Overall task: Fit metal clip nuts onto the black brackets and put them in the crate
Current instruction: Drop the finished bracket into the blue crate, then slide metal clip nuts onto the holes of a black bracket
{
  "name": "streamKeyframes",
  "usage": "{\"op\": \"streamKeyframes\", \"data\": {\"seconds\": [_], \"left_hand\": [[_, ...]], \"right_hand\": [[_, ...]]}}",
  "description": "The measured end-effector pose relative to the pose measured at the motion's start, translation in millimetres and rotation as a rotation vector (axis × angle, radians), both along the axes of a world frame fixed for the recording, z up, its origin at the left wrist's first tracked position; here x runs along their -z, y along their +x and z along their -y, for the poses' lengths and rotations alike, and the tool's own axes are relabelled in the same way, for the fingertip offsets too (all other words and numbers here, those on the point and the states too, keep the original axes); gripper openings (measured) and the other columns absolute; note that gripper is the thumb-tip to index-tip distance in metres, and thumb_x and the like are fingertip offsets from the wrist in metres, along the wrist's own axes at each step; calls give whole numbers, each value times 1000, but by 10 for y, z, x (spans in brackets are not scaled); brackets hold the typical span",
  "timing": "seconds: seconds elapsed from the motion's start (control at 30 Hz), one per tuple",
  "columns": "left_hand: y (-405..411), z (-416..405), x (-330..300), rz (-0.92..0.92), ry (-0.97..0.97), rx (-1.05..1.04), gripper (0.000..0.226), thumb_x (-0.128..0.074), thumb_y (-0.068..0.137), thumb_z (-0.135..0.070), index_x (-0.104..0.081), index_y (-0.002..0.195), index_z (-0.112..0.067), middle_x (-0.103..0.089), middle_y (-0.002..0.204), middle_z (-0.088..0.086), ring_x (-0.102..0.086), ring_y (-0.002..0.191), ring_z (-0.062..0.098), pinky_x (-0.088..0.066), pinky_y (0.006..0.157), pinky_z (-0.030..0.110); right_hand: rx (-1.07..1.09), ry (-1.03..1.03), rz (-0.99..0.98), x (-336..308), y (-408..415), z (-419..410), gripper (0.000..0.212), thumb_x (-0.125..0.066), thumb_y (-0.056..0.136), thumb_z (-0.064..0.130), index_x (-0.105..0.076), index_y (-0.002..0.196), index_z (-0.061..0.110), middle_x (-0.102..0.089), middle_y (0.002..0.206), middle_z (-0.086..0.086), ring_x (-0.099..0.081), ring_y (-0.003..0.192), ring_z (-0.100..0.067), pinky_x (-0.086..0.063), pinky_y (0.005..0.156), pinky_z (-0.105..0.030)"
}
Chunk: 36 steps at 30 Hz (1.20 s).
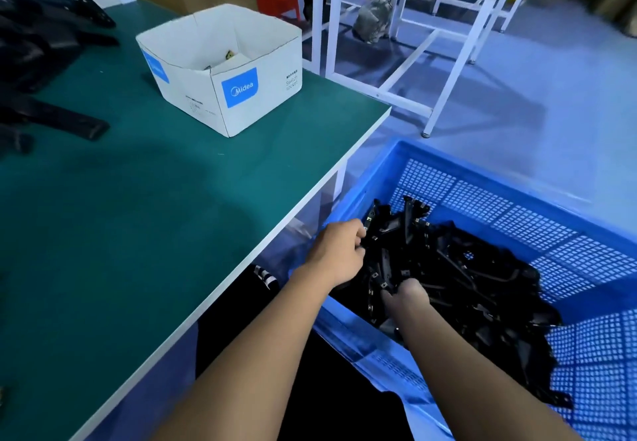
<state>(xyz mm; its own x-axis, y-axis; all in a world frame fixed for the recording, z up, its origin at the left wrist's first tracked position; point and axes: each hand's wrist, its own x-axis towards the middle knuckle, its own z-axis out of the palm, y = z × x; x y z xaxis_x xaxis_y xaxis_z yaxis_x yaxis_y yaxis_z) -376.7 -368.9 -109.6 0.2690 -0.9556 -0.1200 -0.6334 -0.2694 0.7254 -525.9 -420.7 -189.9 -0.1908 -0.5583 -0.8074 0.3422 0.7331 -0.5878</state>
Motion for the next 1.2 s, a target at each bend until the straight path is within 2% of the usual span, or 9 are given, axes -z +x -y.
{"op": "streamKeyframes", "data": {"seconds": [0.07, 0.13, 0.2, 0.33, 0.5, 0.7, 0.87, 1.1, 1.2], "left_hand": [[46, 79, -263, -8, -124, 8, 23, -65, 92, -6, -66, 111, -19, -68, 106, -4, -61, 85, 13, -55, 91, 32], [105, 161, -563, -4, -267, -3, 23, -64, 91, -3, -67, 110, -16, -69, 103, -3, -64, 86, 10, -55, 89, 29], [182, 208, -871, -23, -406, -36, 25, -63, 88, 2, -67, 107, -13, -70, 100, -2, -61, 76, -1, -52, 79, 22], [438, 126, -1436, 52, -639, -136, 26, -61, 81, -1, -65, 101, -17, -68, 96, -9, -57, 71, -4, -54, 74, 26], [1093, -345, -1808, 66, -735, -376, 25, -59, 80, -6, -64, 98, -23, -69, 91, -13, -61, 69, 2, -56, 75, 30], [2099, -1447, -1774, 143, -708, -660, 21, -61, 84, -3, -65, 96, -20, -70, 89, -11, -65, 66, 10, -54, 72, 26], [2714, -2519, -1587, 303, -630, -947, 20, -64, 85, -5, -68, 96, -22, -66, 84, -17, -62, 83, -4, -49, 74, 13], [3279, -3793, -1333, 410, -571, -1341, 21, -61, 83, -3, -68, 100, -14, -64, 86, -13, -59, 80, 6, -46, 76, 21], [3375, -3985, -1241, 308, -641, -1541, 16, -62, 83, -5, -67, 96, -14, -60, 79, -17, -57, 72, -6, -47, 75, 19]], "right_hand": [[32, -120, -114, -166, 160, 48, 18, -43, 105, 1, -57, 115, 0, -64, 123, -28, -63, 80, -29, -55, 64, -23], [54, -259, -317, -487, 400, 162, 19, -52, 96, 6, -69, 104, 6, -73, 107, -21, -69, 79, -32, -59, 81, -43], [-119, -571, -534, -878, 667, 204, 15, -58, 94, 14, -72, 98, 9, -76, 98, -13, -70, 93, -32, -53, 90, -38], [-353, -1154, -639, -1740, 1164, 59, 10, -60, 91, 22, -65, 84, 18, -65, 70, 9, -57, 64, -12, -43, 63, -29], [-778, -1357, -677, -2319, 1869, -283, 11, -57, 89, 20, -58, 78, 21, -54, 61, 8, -45, 53, -8, -28, 46, -18], [-1258, -1492, -735, -2384, 2885, -970, 12, -58, 93, 22, -68, 91, 15, -73, 90, -11, -64, 89, -36, -52, 75, -42], [-1602, -1939, -771, -2297, 3806, -2003, 31, -56, 90, 22, -62, 120, 16, -66, 115, -7, -57, 111, -32, -40, 96, -37], [-1730, -2043, -661, -2242, 4668, -3054, 47, -69, 87, 15, -55, 132, 19, -48, 126, -11, -36, 128, -35, -52, 84, -40], [-1671, -1985, -696, -2235, 4944, -3233, 48, -70, 94, 28, -52, 139, 28, -39, 138, -12, -34, 132, -34, -51, 70, -38]]}}
